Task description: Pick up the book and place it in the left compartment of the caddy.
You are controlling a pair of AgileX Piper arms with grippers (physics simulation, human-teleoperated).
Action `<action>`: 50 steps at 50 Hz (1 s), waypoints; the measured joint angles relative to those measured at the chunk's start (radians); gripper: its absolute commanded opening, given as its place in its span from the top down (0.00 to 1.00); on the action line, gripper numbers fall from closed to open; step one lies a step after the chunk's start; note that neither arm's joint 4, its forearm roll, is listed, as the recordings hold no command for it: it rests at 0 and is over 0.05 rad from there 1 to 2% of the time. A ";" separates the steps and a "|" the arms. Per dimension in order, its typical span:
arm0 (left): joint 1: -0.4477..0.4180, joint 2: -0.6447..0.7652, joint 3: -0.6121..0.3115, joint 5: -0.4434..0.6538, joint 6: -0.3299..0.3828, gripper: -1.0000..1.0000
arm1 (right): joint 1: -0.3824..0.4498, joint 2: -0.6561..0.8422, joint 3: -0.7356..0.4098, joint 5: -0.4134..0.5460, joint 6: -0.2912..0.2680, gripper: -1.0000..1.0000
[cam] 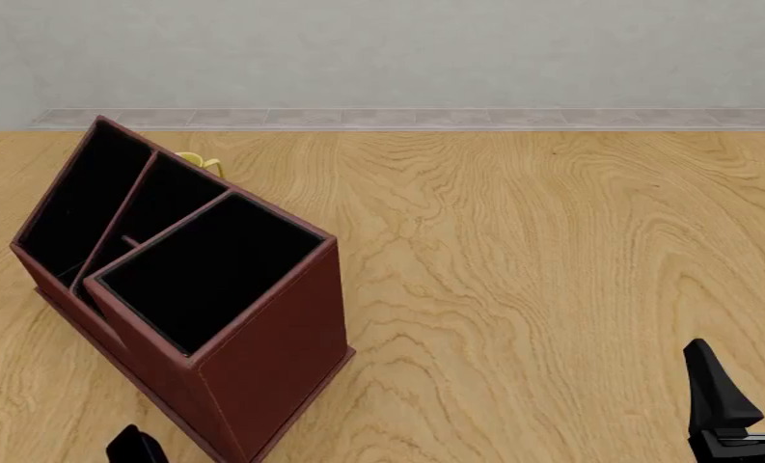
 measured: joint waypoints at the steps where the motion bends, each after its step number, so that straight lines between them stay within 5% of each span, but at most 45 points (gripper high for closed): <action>1: -0.001 0.002 0.001 -0.002 -0.002 0.00 | 0.000 0.000 0.000 0.000 0.000 0.00; 29: -0.032 0.065 0.017 -0.065 -0.042 0.00 | 0.000 0.000 0.000 0.000 0.000 0.00; 30: -0.033 0.066 0.018 -0.066 -0.043 1.00 | 0.000 0.000 0.000 0.000 0.000 0.00; 50: -0.045 0.091 0.017 -0.069 -0.072 1.00 | 0.000 0.000 0.000 0.000 0.000 0.00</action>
